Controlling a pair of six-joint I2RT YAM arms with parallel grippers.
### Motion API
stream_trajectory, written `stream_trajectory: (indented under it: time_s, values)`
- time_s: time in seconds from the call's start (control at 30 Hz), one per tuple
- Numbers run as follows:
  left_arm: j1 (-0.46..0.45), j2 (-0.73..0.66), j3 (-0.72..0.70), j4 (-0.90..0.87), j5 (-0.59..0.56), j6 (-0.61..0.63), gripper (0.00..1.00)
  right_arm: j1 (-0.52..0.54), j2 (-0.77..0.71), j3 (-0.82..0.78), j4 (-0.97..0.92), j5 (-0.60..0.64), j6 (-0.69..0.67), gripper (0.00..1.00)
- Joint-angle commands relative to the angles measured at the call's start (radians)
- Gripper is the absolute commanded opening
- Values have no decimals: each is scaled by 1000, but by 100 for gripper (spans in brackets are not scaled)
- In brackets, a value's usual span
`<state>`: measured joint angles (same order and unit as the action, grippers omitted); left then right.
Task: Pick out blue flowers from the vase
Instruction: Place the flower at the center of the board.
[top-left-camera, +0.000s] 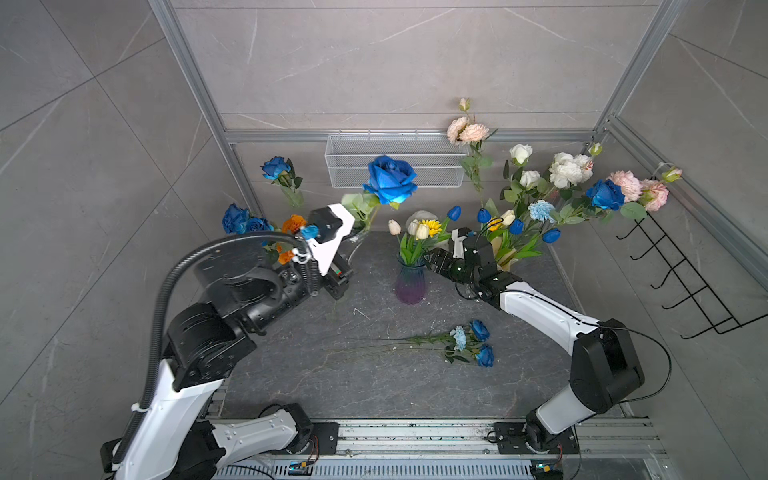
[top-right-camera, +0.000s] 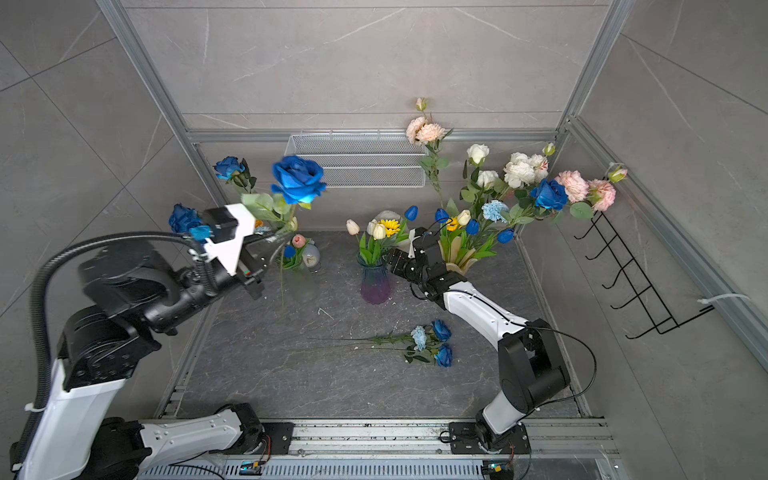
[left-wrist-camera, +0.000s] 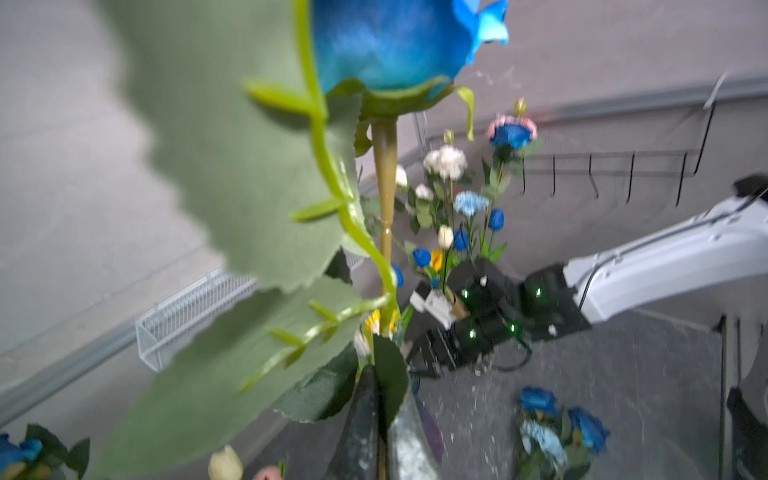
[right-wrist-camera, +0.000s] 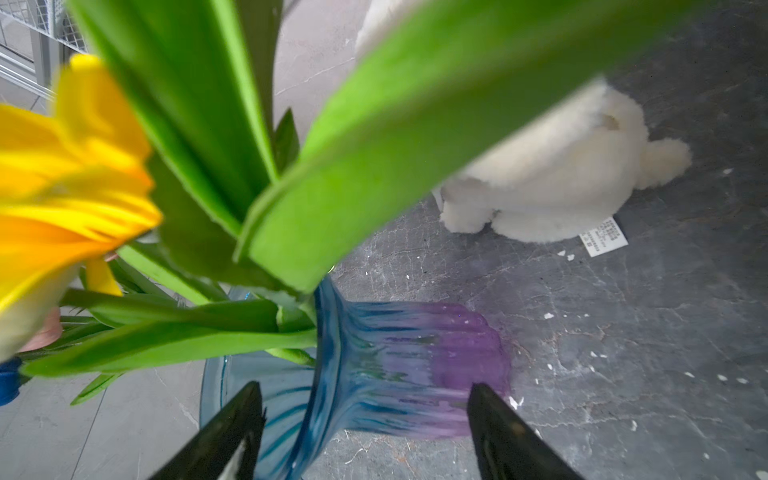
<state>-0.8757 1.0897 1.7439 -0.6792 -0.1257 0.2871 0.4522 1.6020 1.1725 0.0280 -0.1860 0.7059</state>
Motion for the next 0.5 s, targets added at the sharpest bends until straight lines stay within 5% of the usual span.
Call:
stream_trajectory:
  time_s: [0.0,0.17,0.47]
  values:
    - [-19,53,-146,-107,-103,9,0,3,-97,12,-59,46,-36,79]
    - [-87,99,-293,-74,-296,87,0,-2,-264,-78,-138,181,-77,80]
    - [-172,241,-482,107,-331,223,0,-4,-524,-147,-387,346,-130,83]
